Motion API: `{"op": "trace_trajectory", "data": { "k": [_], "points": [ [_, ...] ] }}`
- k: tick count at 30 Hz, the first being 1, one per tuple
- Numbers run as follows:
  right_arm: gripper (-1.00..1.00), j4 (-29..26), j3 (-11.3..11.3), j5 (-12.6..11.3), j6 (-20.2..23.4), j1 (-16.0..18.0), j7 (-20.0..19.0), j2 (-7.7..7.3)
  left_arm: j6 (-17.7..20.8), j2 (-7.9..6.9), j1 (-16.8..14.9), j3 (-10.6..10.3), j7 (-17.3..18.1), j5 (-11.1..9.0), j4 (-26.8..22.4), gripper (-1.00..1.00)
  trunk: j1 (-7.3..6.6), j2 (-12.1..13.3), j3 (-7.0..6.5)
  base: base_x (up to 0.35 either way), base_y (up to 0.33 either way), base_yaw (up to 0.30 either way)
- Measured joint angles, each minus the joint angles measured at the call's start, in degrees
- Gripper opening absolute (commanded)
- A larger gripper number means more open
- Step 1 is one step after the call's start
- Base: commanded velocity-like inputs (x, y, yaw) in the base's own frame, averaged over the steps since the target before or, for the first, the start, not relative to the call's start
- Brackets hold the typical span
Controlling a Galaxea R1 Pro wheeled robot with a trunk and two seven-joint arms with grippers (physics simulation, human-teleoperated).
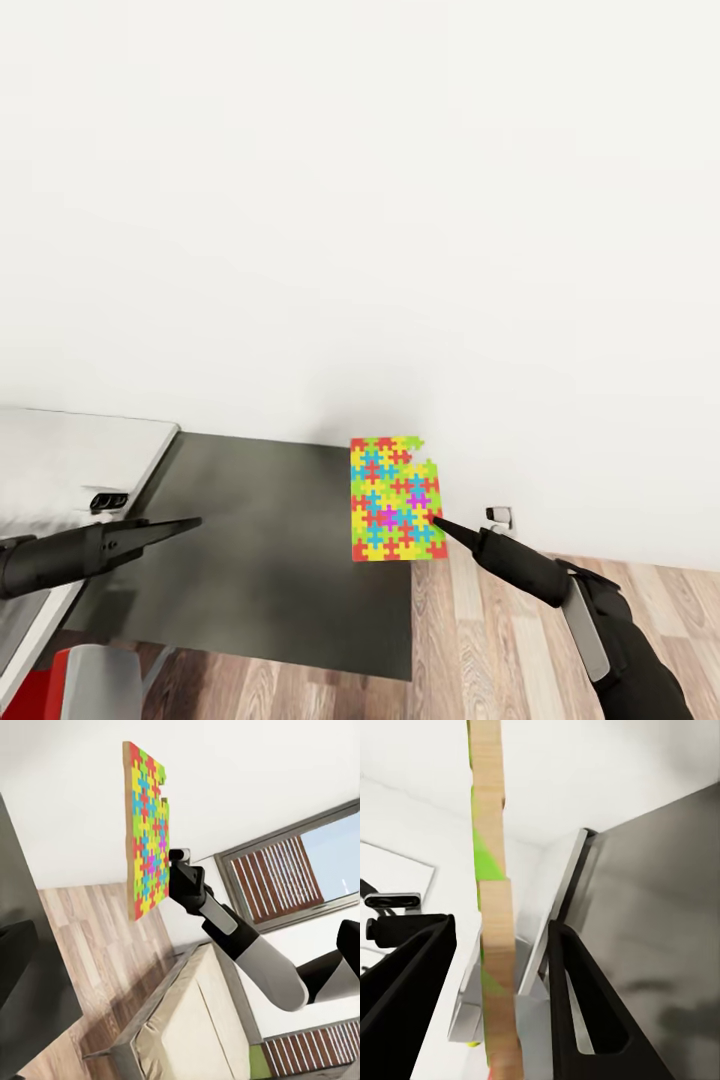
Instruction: Put all the toys in the child's room - the three board games (two on the bed and one on the table), the two jigsaw puzzles on the table, and the tennis ball on the table - inside the toy box on the table in the child's room.
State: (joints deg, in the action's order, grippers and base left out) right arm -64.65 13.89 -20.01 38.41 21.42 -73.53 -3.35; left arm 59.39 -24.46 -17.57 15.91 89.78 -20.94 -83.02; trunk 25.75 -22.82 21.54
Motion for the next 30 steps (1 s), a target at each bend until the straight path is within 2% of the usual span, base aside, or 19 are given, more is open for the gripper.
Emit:
{"op": "trace_trajectory", "data": {
  "k": [6,10,15,16,18,21,30],
  "points": [
    [-1.0,-0.6,0.1,0.0,0.1,-0.4,-0.1,-0.06,0.0,-0.05,-0.2,-0.1,0.0,-0.1,0.0,1.0,0.0,0.0,-0.56,0.0,0.0,0.084],
    [-1.0,-1.7,0.0,0.0,0.3,-0.6,0.0,-0.03,0.0,-0.03,-0.2,-1.7,0.0,-0.4,-0.1,1.0,0.0,0.0,-0.93,0.0,0.0,0.09],
    [-1.0,-2.5,0.1,0.0,0.5,-0.7,0.0,-0.07,0.0,-0.13,-0.2,-2.9,0.0,-5.4,-0.1,1.0,0.0,0.0,-1.39,0.0,0.0,0.096],
    [-1.0,-2.6,0.1,0.0,0.6,-0.8,0.0,-0.07,0.0,-0.13,-0.2,-3.4,0.0,-7.5,-0.1,1.0,0.0,0.0,-1.48,0.0,0.0,0.098],
    [-1.0,-2.8,0.1,0.0,0.6,-1.0,0.0,-0.11,0.0,-0.18,0.0,-4.4,0.0,-9.9,-0.1,1.0,0.0,0.0,-1.67,0.0,0.0,0.098],
    [-1.0,-2.9,0.1,0.0,0.6,-1.1,0.0,-0.14,0.0,-0.21,0.2,-4.9,0.0,-11.1,-0.1,1.0,0.0,0.0,-1.94,0.0,0.0,0.099],
    [-1.0,-2.9,0.4,0.0,0.6,-1.1,-0.1,-0.16,0.0,-0.15,0.3,-5.3,0.0,-11.6,0.0,1.0,0.0,0.0,-2.78,0.0,0.0,0.099]
  ]
}}
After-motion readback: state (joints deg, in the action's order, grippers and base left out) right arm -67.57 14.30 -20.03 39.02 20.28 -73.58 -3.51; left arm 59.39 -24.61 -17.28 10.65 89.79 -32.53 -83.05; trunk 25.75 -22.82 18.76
